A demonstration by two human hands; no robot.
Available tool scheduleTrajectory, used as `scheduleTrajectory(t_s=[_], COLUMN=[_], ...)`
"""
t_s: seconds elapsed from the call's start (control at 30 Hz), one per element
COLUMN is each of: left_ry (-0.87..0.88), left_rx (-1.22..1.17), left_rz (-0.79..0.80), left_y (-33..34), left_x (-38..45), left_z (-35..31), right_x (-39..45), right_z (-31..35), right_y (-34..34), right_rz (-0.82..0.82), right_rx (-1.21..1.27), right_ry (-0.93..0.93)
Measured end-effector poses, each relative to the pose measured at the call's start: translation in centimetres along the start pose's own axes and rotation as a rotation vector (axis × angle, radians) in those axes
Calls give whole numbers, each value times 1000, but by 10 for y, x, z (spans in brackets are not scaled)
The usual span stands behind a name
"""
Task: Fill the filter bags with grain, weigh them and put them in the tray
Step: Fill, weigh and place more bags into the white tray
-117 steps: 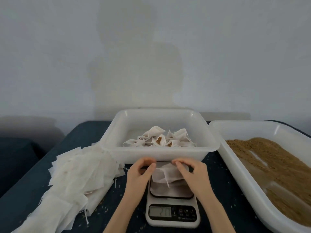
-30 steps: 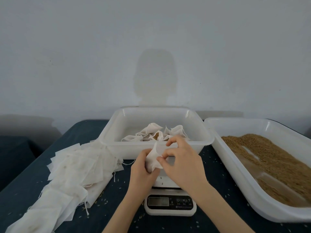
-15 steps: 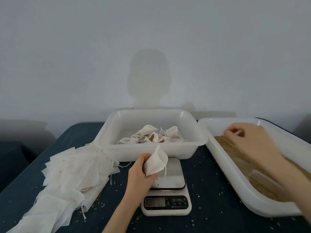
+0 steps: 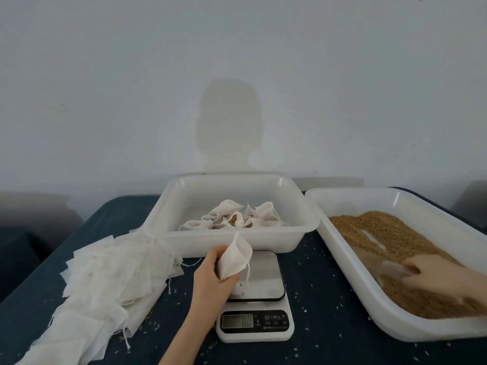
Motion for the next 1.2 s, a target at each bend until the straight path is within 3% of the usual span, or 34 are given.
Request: scheduleTrajectory(t_s=[0.1,0.3,0.7,0.83,1.0,1.2], left_ry=[-12,-17,-3,10,9,33], left_rx=[9,1,29,36,50,60], left_rz=[-4,5,7,-12,1,4], left_y=[-1,-1,1,1,1,2], left_x=[0,0,-3,-2,-1,-1], left_z=[0,0,3,3,6,5], right_x=[5,7,30,20,11,3], right_z=[-11,-42,-8,-16,-27,-42], right_y=[-14,-20,4,-8,-32,-29], right_rz=[-119,-120,-52,-147,-402,-349], right_rx=[0,97,430,570,384,426], right_ry=[15,167,144,194,281,323])
Point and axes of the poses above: each hand's wrist, its own x-axis towards the middle knuckle, its own y-axis out of the palm, z = x × y, the point moved 6 cm from there along x, towards the middle knuckle, and after that the axes turned 14 degrees about -z, right-handed, at the moved point
